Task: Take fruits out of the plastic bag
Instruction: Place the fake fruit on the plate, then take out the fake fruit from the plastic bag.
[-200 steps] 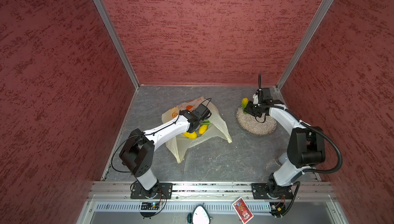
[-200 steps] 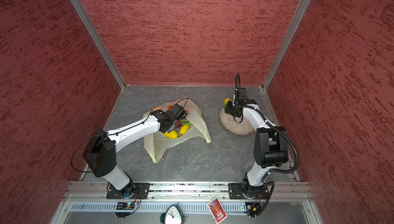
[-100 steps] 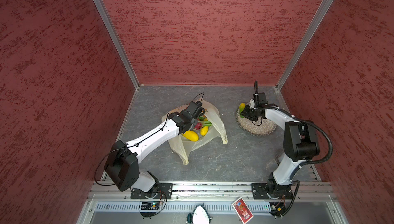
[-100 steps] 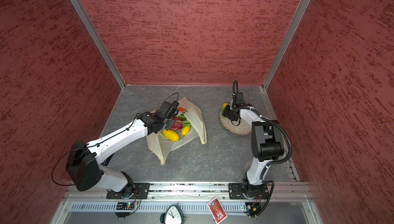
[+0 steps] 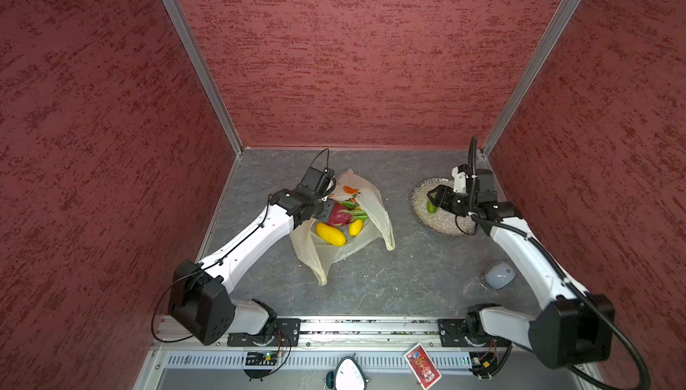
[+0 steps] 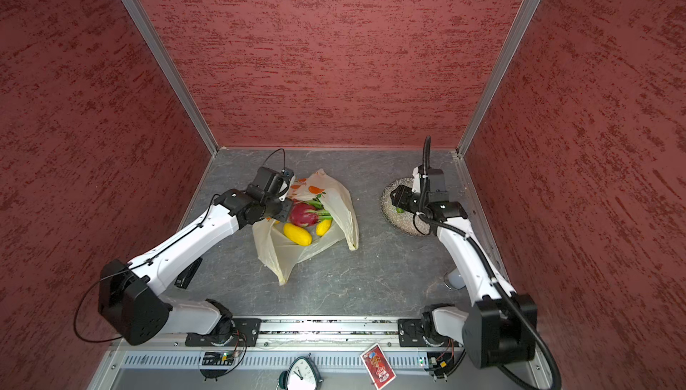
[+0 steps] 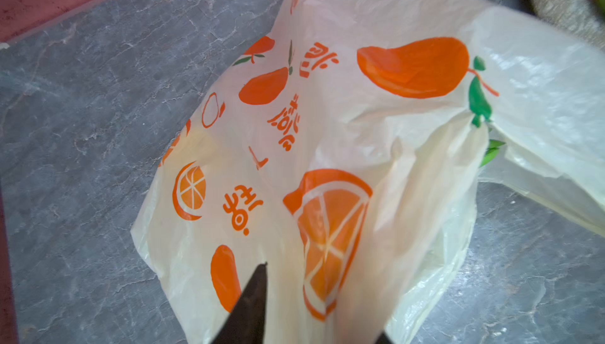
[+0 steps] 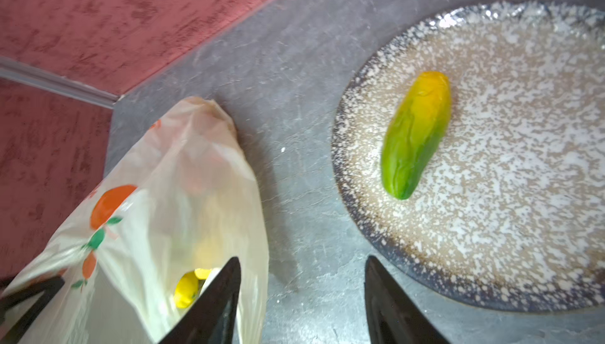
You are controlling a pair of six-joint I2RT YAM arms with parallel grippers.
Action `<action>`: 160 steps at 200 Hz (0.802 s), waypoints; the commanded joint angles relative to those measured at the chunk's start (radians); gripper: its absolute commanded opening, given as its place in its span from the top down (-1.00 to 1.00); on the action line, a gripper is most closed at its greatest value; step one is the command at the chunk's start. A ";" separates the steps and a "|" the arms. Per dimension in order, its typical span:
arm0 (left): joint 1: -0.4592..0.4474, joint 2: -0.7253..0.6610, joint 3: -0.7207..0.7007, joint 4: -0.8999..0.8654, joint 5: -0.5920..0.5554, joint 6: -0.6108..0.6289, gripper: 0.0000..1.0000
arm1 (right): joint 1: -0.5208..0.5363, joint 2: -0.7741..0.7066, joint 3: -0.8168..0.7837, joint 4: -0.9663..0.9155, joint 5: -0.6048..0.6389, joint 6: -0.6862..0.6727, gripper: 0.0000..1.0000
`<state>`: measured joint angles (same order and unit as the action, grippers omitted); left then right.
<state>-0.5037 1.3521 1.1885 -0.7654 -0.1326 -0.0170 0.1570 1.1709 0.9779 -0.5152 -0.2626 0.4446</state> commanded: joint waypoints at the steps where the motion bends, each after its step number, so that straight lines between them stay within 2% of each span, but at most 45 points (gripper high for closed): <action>1: 0.028 -0.085 0.014 -0.042 0.155 -0.096 -0.21 | 0.144 -0.096 -0.065 -0.053 0.005 -0.001 -0.18; 9: 0.028 -0.118 0.002 -0.055 0.164 -0.114 -0.32 | 0.218 -0.130 -0.082 -0.039 0.015 0.019 -0.17; 25: 0.026 -0.199 -0.035 -0.078 0.183 -0.149 -0.35 | 0.369 -0.158 -0.102 0.012 0.033 0.059 -0.15; 46: 0.025 -0.333 -0.100 -0.112 0.204 -0.209 -0.39 | 0.551 -0.099 -0.070 0.053 0.058 0.090 -0.14; 70: 0.024 -0.493 -0.155 -0.182 0.243 -0.254 -0.42 | 0.669 0.013 -0.030 0.140 0.019 0.156 -0.13; 88: 0.005 -0.592 -0.171 -0.245 0.223 -0.317 -0.45 | 0.714 0.089 0.006 0.156 0.045 0.147 -0.13; 95: -0.002 -0.628 -0.180 -0.241 0.255 -0.329 -0.45 | 0.719 0.119 0.021 0.142 0.071 0.133 -0.13; 108: -0.007 -0.675 -0.194 -0.231 0.326 -0.346 -0.45 | 0.719 0.169 0.065 0.100 0.112 0.060 -0.15; 129: -0.008 -0.696 -0.204 -0.263 0.344 -0.381 -0.43 | 0.720 0.243 0.169 0.003 0.189 -0.149 -0.20; 145: -0.014 -0.703 -0.222 -0.279 0.363 -0.380 -0.29 | 0.720 0.277 0.252 -0.066 0.238 -0.313 -0.23; 160: -0.036 -0.713 -0.239 -0.268 0.365 -0.385 -0.29 | 0.719 0.308 0.273 -0.072 0.214 -0.492 -0.23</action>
<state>-0.5148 0.6483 0.9783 -1.0073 0.1902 -0.3714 0.8745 1.4647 1.1919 -0.5213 -0.1070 0.2741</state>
